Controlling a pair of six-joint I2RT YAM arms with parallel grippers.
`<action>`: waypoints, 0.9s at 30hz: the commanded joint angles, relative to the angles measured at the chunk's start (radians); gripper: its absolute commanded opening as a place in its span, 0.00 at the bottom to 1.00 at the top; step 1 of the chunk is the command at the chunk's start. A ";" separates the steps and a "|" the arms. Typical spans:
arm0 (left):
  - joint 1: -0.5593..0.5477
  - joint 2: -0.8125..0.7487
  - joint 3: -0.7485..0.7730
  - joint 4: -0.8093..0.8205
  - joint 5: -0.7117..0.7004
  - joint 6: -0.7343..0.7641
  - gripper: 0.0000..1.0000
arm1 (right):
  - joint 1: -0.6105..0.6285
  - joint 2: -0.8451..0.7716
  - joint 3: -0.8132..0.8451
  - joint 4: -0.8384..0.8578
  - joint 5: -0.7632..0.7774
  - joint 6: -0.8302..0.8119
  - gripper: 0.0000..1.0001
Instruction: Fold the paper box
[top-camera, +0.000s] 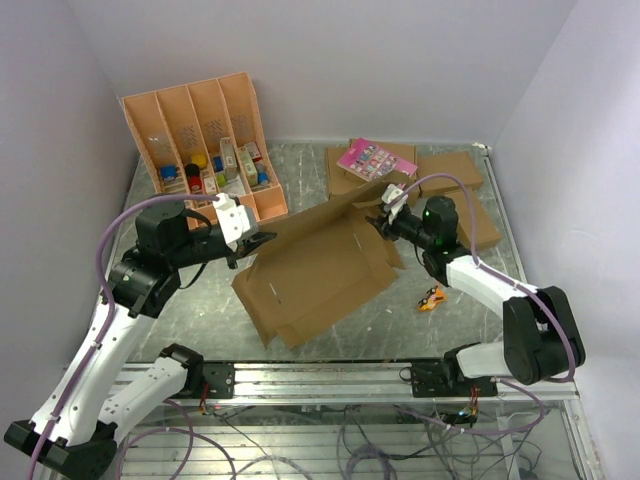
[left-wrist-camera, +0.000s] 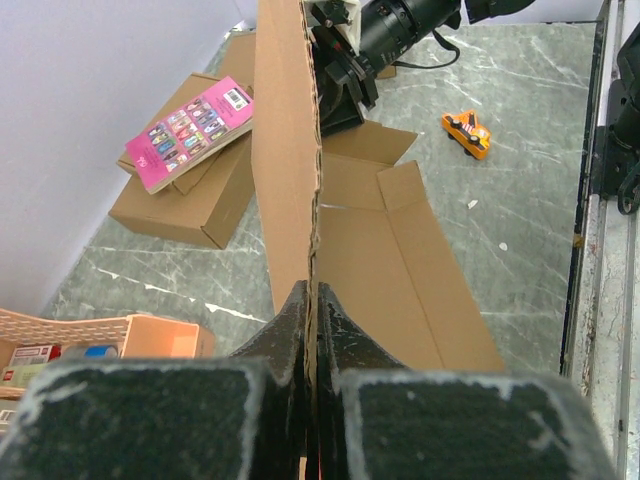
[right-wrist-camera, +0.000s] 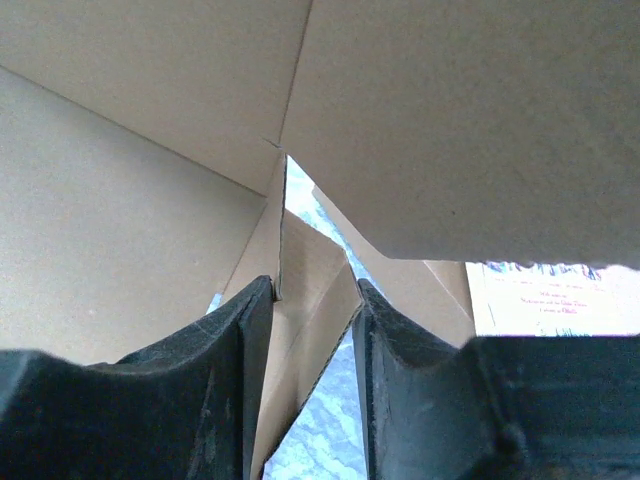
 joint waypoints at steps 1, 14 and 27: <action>-0.004 0.002 0.038 -0.003 0.022 0.018 0.07 | -0.015 -0.032 0.038 -0.079 0.017 -0.020 0.34; -0.004 0.025 0.057 0.004 0.001 0.023 0.07 | -0.051 -0.074 0.064 -0.281 0.018 -0.092 0.34; -0.004 0.035 0.070 0.006 -0.008 0.030 0.07 | -0.094 -0.079 0.100 -0.392 -0.030 -0.109 0.08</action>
